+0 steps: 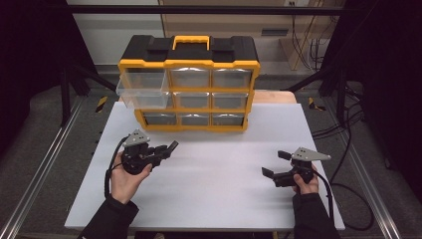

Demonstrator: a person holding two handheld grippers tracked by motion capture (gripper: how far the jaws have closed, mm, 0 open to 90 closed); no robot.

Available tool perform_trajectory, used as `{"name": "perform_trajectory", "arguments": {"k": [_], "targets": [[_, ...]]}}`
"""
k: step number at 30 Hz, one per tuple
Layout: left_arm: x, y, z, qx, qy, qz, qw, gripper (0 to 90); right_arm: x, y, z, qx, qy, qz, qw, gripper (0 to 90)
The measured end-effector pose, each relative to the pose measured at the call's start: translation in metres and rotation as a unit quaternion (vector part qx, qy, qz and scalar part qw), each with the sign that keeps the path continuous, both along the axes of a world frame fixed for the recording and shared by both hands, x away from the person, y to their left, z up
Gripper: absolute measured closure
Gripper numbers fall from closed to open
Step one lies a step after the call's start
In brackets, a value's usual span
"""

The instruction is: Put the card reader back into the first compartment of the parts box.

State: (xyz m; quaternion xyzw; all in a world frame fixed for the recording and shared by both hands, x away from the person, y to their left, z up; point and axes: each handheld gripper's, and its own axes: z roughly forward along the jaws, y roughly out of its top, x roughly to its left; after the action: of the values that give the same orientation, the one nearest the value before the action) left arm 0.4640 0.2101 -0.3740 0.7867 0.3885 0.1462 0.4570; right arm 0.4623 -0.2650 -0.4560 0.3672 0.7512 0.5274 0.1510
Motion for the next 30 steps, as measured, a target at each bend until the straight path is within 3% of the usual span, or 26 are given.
{"name": "perform_trajectory", "arguments": {"k": [30], "targets": [[-0.005,0.019,0.022,-0.01,-0.024,0.015,0.9995,72.8,0.0,0.0,0.0,-0.002,0.001,0.0,1.0,2.2]]}}
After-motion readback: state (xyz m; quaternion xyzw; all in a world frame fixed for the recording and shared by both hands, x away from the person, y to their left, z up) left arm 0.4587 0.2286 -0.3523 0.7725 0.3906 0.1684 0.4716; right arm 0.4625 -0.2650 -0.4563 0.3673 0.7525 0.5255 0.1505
